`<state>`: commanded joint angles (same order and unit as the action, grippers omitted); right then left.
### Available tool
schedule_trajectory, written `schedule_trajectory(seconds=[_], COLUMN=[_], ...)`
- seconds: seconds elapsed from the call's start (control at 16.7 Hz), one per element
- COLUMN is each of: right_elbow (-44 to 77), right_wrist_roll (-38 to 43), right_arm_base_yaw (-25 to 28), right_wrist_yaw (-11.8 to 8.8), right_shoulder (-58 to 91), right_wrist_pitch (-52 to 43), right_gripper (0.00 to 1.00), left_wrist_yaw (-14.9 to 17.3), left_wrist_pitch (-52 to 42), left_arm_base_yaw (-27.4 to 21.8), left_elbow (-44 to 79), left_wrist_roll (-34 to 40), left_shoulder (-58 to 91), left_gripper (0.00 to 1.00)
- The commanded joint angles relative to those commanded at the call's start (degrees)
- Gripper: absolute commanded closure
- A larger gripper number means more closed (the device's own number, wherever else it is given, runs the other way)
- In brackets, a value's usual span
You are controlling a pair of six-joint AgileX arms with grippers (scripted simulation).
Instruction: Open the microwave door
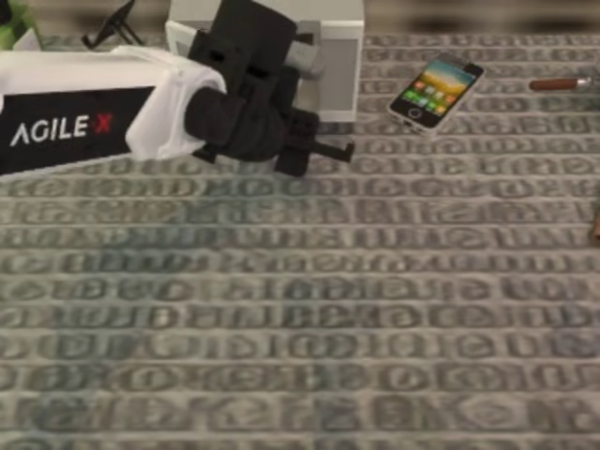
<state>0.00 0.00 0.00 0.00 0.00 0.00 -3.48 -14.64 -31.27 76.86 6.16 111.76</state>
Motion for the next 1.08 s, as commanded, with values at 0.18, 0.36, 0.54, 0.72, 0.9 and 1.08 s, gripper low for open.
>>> schedule_trajectory(seconds=[0.18, 0.36, 0.54, 0.72, 0.9, 1.08], right_elbow=[0.0, 0.0, 0.0, 0.0, 0.0, 0.0], right_wrist_roll=[0.0, 0.0, 0.0, 0.0, 0.0, 0.0], right_arm_base_yaw=[0.0, 0.0, 0.0, 0.0, 0.0, 0.0], right_wrist_yaw=[0.0, 0.0, 0.0, 0.0, 0.0, 0.0], right_shoulder=[0.0, 0.0, 0.0, 0.0, 0.0, 0.0], right_wrist_pitch=[0.0, 0.0, 0.0, 0.0, 0.0, 0.0], right_gripper=[0.0, 0.0, 0.0, 0.0, 0.0, 0.0], left_wrist_yaw=[0.9, 0.9, 0.9, 0.9, 0.9, 0.9], left_wrist_pitch=[0.4, 0.4, 0.4, 0.4, 0.4, 0.4], left_arm_base_yaw=[0.3, 0.3, 0.3, 0.3, 0.3, 0.3], left_elbow=[-0.7, -0.7, -0.7, -0.7, -0.7, -0.7], left_wrist_roll=[-0.9, -0.9, -0.9, -0.9, -0.9, -0.9], left_shoulder=[-0.7, -0.7, -0.7, -0.7, -0.7, -0.7], left_gripper=[1.0, 1.0, 1.0, 1.0, 1.0, 1.0])
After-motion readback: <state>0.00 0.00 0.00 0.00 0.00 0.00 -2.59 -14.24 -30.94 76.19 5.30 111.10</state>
